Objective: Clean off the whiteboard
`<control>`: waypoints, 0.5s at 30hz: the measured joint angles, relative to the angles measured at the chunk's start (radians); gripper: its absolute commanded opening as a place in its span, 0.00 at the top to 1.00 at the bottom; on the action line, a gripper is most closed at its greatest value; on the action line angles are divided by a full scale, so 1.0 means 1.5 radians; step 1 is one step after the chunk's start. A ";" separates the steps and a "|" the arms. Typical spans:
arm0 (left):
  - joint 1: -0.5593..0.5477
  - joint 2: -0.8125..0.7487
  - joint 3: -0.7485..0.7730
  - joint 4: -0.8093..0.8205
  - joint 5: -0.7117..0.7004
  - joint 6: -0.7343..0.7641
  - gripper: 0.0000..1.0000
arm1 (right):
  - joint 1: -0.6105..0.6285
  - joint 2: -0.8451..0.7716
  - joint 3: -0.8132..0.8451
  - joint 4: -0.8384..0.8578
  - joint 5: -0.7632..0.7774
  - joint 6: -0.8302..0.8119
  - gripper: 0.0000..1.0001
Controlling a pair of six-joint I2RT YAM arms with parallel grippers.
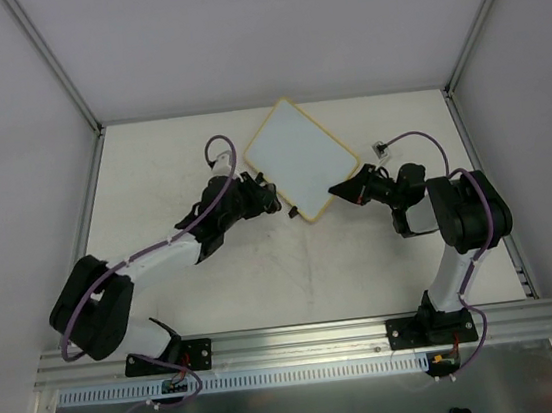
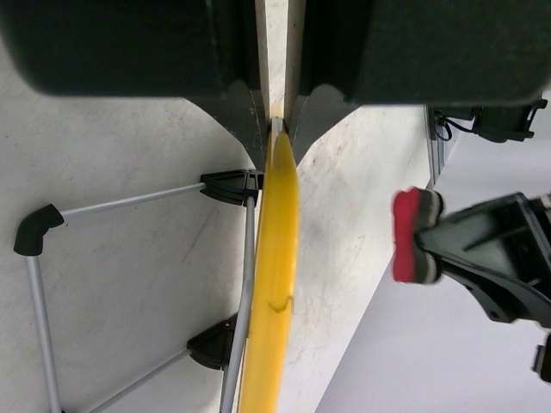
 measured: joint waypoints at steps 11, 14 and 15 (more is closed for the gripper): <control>0.152 -0.152 -0.077 -0.164 0.048 0.010 1.00 | 0.002 0.008 0.018 -0.011 -0.021 0.015 1.00; 0.166 -0.152 -0.110 -0.195 0.066 0.003 1.00 | 0.003 0.012 0.024 -0.012 -0.031 0.024 1.00; 0.167 -0.152 -0.118 -0.202 0.071 0.003 1.00 | 0.004 0.015 0.028 -0.015 -0.036 0.028 1.00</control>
